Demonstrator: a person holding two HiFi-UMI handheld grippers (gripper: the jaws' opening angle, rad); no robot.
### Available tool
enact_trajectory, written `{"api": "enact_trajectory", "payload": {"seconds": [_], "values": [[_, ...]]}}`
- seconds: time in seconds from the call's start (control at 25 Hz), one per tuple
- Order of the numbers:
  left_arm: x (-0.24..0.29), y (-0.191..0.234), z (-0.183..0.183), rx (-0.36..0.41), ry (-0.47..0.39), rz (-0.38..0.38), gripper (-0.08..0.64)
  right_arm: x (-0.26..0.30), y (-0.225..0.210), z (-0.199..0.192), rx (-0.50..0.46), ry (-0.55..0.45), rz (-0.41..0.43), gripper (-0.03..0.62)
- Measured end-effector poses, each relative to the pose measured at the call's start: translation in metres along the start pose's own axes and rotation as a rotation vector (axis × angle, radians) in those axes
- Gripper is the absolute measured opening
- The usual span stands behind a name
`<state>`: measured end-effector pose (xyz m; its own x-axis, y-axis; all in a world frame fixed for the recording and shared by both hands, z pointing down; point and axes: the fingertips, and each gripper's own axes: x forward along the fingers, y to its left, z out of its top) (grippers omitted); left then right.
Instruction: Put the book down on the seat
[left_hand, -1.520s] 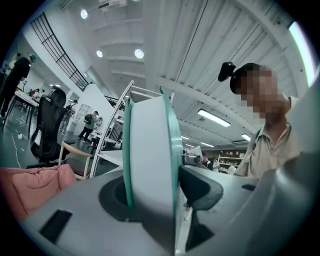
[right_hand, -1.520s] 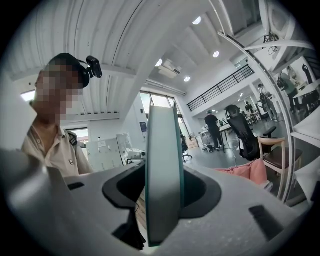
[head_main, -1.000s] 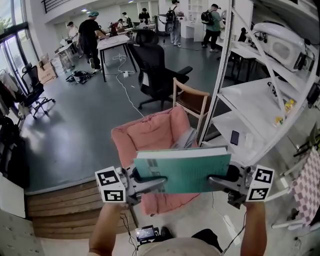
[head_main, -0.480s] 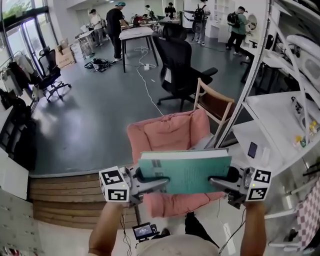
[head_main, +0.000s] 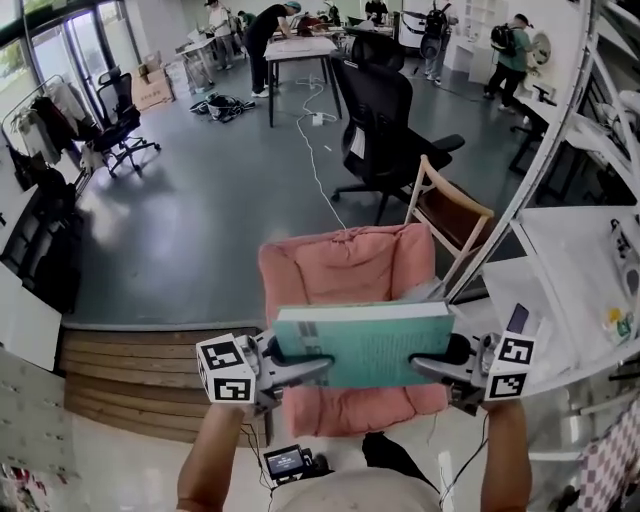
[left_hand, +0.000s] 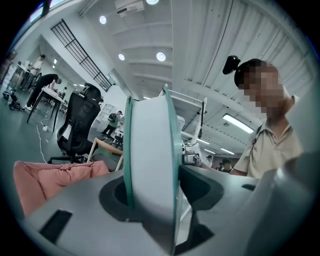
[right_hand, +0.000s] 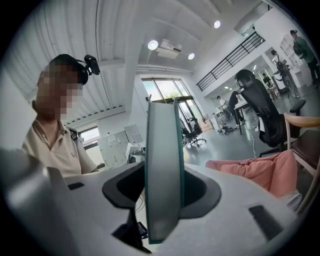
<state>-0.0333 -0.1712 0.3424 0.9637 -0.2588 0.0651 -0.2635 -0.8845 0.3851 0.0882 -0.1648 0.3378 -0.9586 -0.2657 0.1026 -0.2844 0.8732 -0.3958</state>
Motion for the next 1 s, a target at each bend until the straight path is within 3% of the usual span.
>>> {"api": "enact_trajectory", "payload": {"seconds": [0.16,0.4,1.0], "values": [[0.029,0.028,-0.013,-0.043,0.018,0.022,0.218,-0.009,-0.042,-0.011,0.033,0.026,0.017,0.178],[0.050,0.048,-0.029,-0.082,0.054,0.031,0.218,-0.016,-0.072,-0.029,0.087,0.037,0.021,0.179],[0.055,0.088,-0.085,-0.215,0.106,0.036,0.219,-0.001,-0.110,-0.089,0.191,0.112,-0.095,0.213]]}}
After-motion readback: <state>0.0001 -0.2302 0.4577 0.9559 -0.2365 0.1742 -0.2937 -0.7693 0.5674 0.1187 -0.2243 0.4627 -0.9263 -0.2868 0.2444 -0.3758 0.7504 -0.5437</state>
